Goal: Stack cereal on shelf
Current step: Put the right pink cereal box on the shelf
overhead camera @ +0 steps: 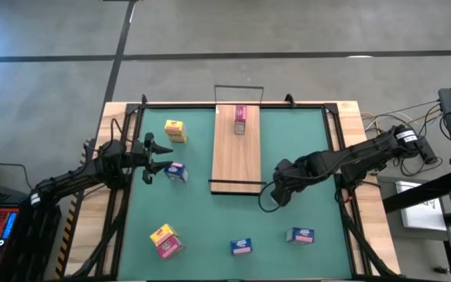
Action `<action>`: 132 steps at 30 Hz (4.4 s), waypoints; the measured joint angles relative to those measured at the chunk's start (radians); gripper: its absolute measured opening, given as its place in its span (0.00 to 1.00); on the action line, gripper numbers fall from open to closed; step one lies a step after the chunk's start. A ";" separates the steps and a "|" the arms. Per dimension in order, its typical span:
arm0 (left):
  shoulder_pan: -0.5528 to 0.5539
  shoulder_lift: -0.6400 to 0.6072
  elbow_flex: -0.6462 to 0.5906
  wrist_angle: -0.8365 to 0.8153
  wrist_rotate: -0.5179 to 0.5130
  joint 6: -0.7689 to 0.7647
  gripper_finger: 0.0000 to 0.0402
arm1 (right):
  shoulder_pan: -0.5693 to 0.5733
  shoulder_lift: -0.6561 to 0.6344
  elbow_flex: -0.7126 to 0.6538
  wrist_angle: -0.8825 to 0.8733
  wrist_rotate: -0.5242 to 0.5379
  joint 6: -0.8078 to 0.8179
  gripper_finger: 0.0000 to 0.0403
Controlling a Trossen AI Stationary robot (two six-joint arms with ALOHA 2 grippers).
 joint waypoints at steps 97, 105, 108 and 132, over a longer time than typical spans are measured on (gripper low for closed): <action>0.000 0.000 0.000 0.000 0.000 0.000 0.51 | -0.725 0.411 0.530 0.022 0.077 -1.604 0.76; 0.000 0.000 0.000 0.000 0.000 0.000 0.51 | -0.725 0.412 0.600 -0.043 0.074 -1.590 0.76; 0.000 0.000 0.000 0.000 0.000 0.000 0.51 | -0.725 0.414 0.600 -0.043 0.074 -1.585 0.76; 0.000 0.000 0.000 0.000 0.000 0.000 0.51 | -0.736 0.443 0.598 -0.056 0.102 -1.585 0.79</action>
